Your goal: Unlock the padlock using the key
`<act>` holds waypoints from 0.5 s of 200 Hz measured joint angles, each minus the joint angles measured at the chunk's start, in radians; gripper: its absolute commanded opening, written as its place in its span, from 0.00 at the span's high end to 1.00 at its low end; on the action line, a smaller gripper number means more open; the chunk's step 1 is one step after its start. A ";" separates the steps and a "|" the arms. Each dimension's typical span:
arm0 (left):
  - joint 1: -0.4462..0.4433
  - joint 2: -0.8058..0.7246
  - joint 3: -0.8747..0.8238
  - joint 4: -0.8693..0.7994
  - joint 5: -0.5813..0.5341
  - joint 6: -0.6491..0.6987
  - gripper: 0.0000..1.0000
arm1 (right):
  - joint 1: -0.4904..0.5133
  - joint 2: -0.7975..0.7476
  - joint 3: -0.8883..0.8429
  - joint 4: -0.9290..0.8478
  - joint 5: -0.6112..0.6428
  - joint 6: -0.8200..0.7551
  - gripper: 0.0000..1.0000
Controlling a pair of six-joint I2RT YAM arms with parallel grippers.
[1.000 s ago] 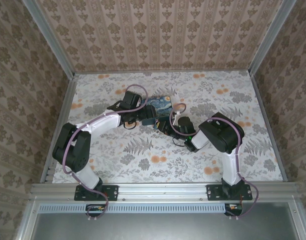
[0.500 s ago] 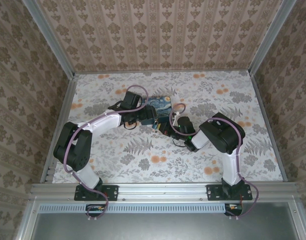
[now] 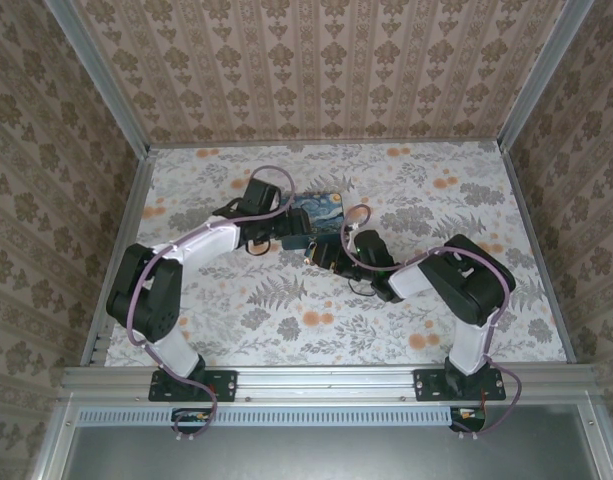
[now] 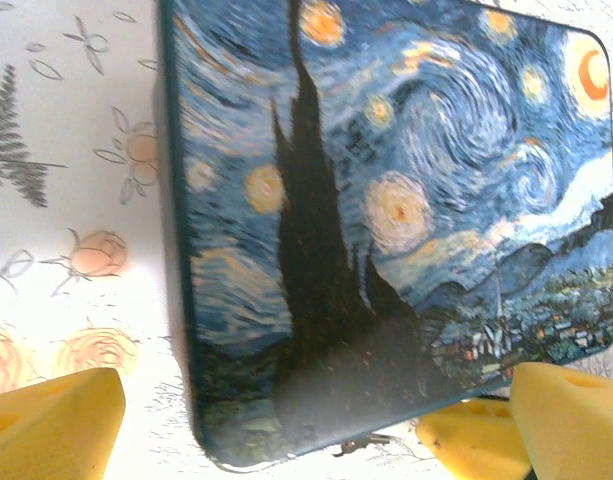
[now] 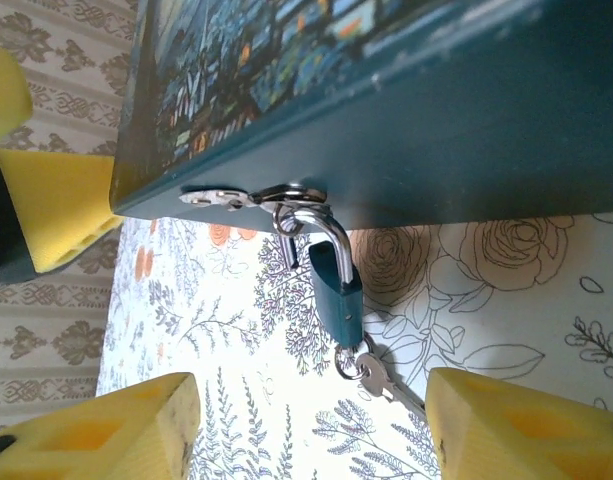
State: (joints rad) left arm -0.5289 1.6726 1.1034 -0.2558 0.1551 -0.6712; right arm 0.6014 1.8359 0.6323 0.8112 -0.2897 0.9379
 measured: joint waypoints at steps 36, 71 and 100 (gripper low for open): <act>0.038 0.000 0.016 -0.013 -0.003 0.019 0.00 | 0.057 -0.064 0.050 -0.217 0.119 -0.023 0.32; 0.059 0.000 0.048 -0.023 -0.006 0.033 0.00 | 0.093 -0.069 0.126 -0.402 0.237 -0.026 0.33; 0.074 0.000 0.056 -0.027 -0.003 0.040 0.00 | 0.105 -0.056 0.174 -0.475 0.290 -0.026 0.34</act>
State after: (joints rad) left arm -0.4545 1.6726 1.1599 -0.2829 0.1516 -0.6308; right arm 0.7067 1.7802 0.8062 0.3363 -0.0002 0.9115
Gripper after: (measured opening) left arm 0.999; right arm 0.662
